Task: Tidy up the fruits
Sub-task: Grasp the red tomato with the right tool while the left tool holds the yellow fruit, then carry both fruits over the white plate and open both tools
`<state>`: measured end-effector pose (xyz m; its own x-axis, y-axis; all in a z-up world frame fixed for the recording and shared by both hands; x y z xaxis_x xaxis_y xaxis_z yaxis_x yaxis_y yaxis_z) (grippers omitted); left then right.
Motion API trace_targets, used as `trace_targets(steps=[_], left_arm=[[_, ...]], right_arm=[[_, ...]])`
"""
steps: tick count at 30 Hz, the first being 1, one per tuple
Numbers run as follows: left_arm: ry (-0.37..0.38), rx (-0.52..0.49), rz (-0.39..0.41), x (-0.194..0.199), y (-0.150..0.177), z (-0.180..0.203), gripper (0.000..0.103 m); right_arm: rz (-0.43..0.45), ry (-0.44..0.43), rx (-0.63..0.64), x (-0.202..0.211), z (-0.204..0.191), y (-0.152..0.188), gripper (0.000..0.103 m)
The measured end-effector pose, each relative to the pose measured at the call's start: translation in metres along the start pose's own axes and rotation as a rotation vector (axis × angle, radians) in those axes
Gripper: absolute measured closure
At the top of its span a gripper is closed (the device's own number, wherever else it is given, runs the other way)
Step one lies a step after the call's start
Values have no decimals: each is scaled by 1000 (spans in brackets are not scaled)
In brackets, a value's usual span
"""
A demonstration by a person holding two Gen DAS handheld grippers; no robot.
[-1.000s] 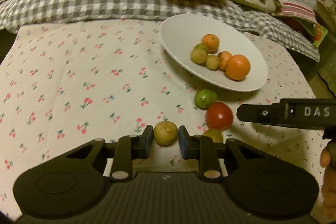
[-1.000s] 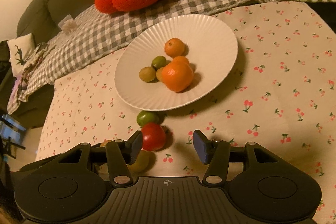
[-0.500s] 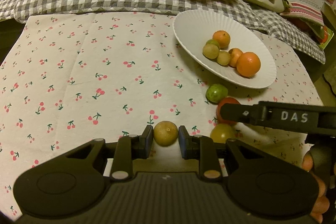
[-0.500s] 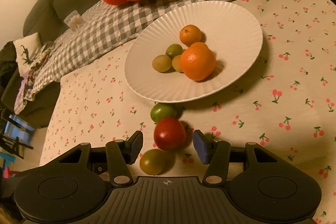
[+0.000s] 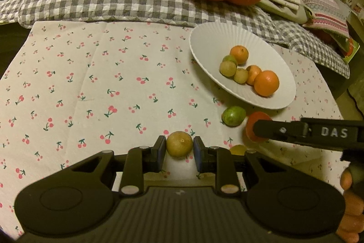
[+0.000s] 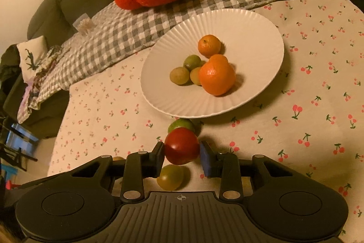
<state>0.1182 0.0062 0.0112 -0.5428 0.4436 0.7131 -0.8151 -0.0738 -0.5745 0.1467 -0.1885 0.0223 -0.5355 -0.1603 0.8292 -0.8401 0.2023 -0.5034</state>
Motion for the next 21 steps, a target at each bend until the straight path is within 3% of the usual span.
trace_targets(steps=[13,21], left_arm=[[52,18,77,13,-16,9,79],[159,0,141,14,-30,25,79]], right_arm=[[14,-67,-40,43,6,-11,70],[60,-54,-109,54,29,-31,70]])
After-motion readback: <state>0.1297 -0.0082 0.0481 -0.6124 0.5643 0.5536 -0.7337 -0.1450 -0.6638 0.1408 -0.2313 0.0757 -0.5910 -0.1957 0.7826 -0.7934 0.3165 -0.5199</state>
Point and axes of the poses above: each gripper's, at about its wrist camera, not at the fingertips, and x roughly against the way its jaws point, z to its right, y to its underside, the point moved 5 cm from there along -x, roughly the way its jaws point, and after that the axes turned 14 degrees about y, right-handed, at the moved point
